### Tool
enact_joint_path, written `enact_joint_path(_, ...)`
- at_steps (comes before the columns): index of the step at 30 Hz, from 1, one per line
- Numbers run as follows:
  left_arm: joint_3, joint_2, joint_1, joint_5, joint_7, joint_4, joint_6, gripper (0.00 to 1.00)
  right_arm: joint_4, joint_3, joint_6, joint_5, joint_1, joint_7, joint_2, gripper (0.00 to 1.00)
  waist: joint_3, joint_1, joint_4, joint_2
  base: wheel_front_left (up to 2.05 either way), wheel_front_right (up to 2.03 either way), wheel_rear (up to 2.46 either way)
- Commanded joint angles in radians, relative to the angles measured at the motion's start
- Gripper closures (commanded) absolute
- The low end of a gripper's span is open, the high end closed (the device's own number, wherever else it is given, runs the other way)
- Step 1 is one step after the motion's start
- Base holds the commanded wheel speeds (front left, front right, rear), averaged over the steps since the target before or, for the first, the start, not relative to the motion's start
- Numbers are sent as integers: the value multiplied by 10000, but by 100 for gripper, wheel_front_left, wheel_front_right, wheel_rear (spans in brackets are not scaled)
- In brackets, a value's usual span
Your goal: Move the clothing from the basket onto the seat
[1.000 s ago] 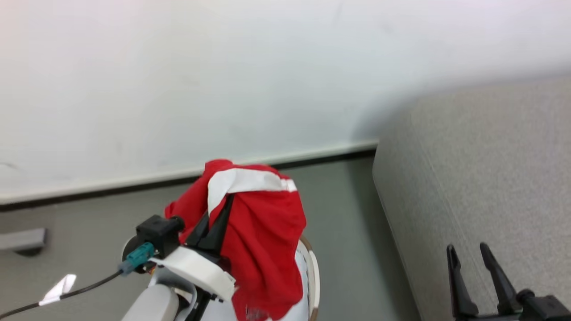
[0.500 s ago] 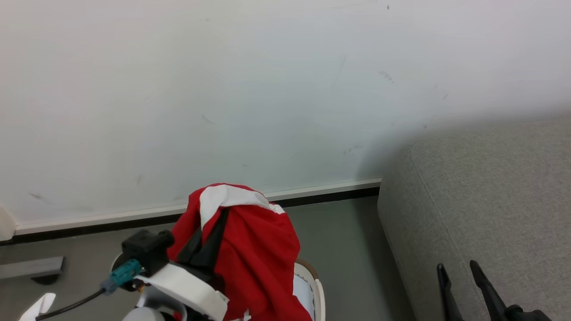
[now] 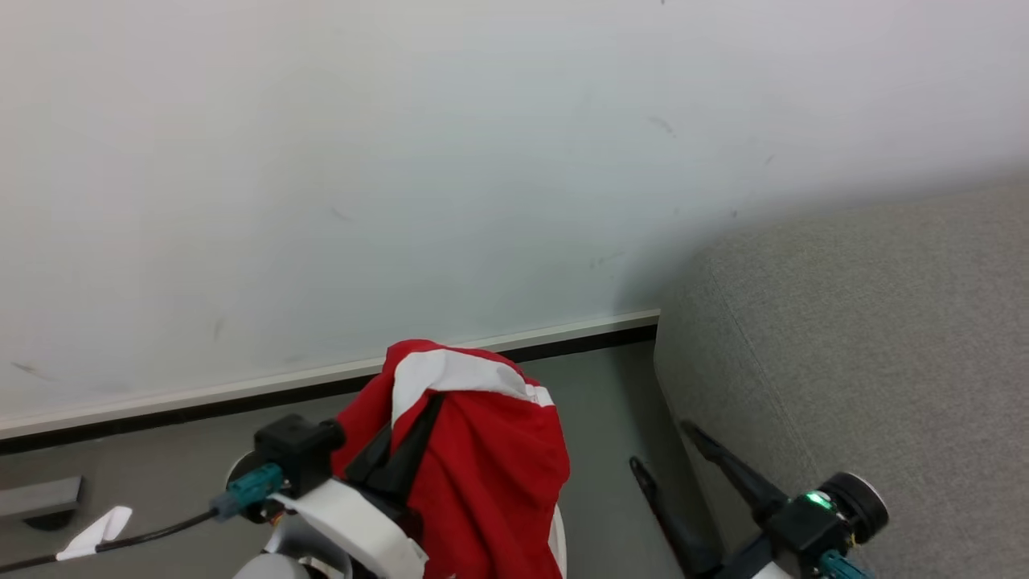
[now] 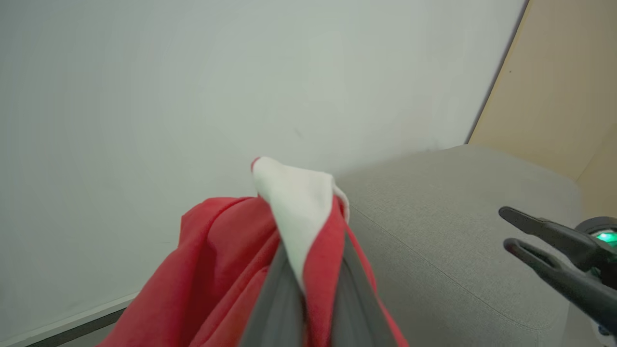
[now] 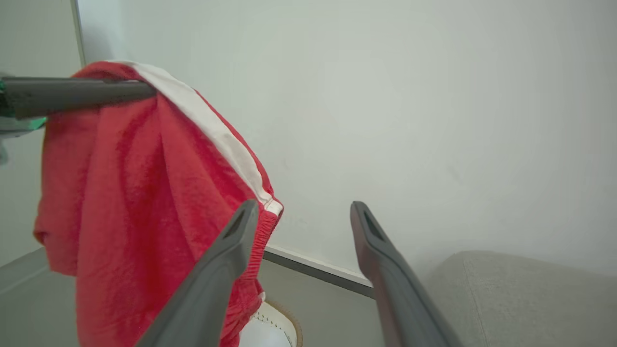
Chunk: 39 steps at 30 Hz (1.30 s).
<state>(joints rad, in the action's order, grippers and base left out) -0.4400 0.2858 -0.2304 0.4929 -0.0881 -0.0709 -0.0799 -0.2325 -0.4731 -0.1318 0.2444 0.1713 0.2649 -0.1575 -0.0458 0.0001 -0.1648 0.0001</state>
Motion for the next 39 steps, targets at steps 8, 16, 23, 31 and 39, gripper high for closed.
enact_joint_path(8,-898,290,-805,-246,286,-115,-381,100,-806,-4108,23,1581,3381,-262,-1740,0,69,-1,-151,-1,0,0,0)
enact_joint_path(16,-2485,662,-1645,271,606,81,-514,100,-786,-7372,23,3745,6040,-1527,-2767,0,176,-1,-23,-1,0,0,0)
enact_joint_path(23,-4111,1231,-2486,1293,257,181,-513,100,52,-8091,23,4479,6885,-2734,-2952,0,242,-1,19,-1,0,0,0)
enact_joint_path(31,-5178,1544,-3256,2127,-397,16,-516,100,956,-8080,23,4776,6234,-3753,-3103,0,264,-1,142,-1,0,0,0)
enact_joint_path(39,-6162,1901,-3758,3024,-799,236,-516,100,457,-8084,23,4382,5990,-3281,-3018,0,273,-1,183,-1,0,0,0)
